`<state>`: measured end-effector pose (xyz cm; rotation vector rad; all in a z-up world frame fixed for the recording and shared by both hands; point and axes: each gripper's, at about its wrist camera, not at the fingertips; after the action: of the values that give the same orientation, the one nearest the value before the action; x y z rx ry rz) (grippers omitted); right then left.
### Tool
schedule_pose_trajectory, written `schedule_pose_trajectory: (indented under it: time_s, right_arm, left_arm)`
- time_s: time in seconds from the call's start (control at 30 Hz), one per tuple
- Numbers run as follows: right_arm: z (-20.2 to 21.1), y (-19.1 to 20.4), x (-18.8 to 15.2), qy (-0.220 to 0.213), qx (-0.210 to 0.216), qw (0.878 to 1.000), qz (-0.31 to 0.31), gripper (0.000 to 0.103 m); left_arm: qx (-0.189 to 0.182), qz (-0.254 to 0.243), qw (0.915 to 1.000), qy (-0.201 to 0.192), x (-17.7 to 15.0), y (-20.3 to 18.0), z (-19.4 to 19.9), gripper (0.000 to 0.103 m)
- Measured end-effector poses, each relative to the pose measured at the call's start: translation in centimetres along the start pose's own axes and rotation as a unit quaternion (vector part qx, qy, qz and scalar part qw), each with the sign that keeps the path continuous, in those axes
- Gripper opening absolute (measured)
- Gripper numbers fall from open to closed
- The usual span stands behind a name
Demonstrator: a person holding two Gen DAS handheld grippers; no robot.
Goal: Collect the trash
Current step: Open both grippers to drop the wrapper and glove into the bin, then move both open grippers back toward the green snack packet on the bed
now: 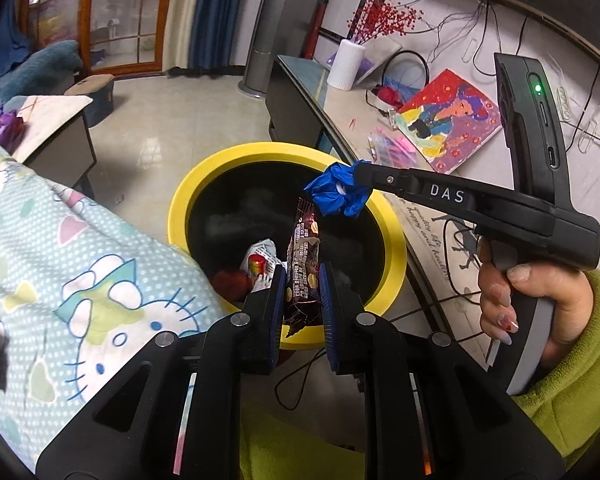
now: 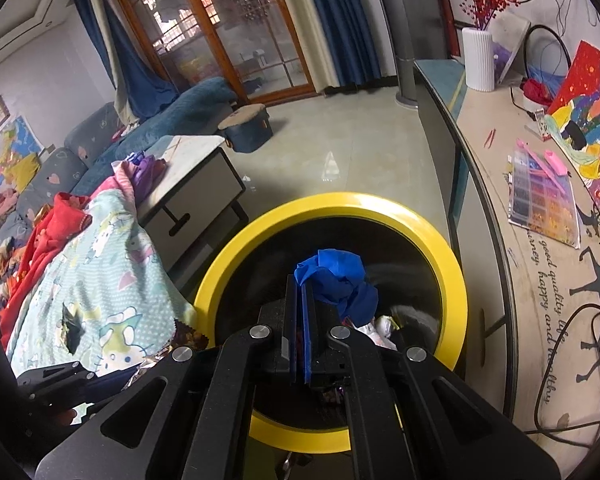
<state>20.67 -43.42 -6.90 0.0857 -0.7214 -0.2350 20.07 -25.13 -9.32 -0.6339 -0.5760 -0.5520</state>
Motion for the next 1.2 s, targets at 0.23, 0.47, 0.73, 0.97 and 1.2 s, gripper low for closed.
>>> schedule_pose_trajectory:
  time_s: [0.23, 0.47, 0.73, 0.97, 1.2]
  right_arm:
    - [-1.1, -0.4, -0.3, 0.017, -0.006, 1.000, -0.004, 0.009]
    - [-1.3, -0.5, -0.2, 0.013, -0.012, 1.000, -0.004, 0.030]
    - [0.0, 0.0, 0.1, -0.015, -0.019, 1.000, 0.002, 0.048]
    - [2.6, 2.4, 0.4, -0.056, -0.007, 0.998, 0.026, 0.060]
    - [5.1, 6.6, -0.2, -0.084, 0.027, 0.994, 0.066, 0.065]
  left_arm:
    - [0.002, 0.003, 0.9999, 0.010, -0.1, 0.1, -1.5, 0.012]
    - [0.012, 0.005, 0.9998, 0.013, 0.0, 0.1, -2.0, 0.044]
    - [0.036, 0.021, 0.9990, -0.017, 0.0, 1.0, 0.4, 0.087]
    - [0.090, 0.036, 0.9936, -0.059, -0.4, 2.4, 5.0, 0.092]
    - [0.132, 0.045, 0.9845, -0.106, -1.3, 3.4, 9.9, 0.092]
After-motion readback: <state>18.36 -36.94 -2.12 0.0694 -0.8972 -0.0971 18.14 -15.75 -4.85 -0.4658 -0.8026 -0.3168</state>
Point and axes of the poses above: each gripper's, at about its wrist camera, not at the fingertips, and z roughly against the way its jaws point, y to its left, x to its top, and after that the axes turned 12 degrees about -x, right-handed
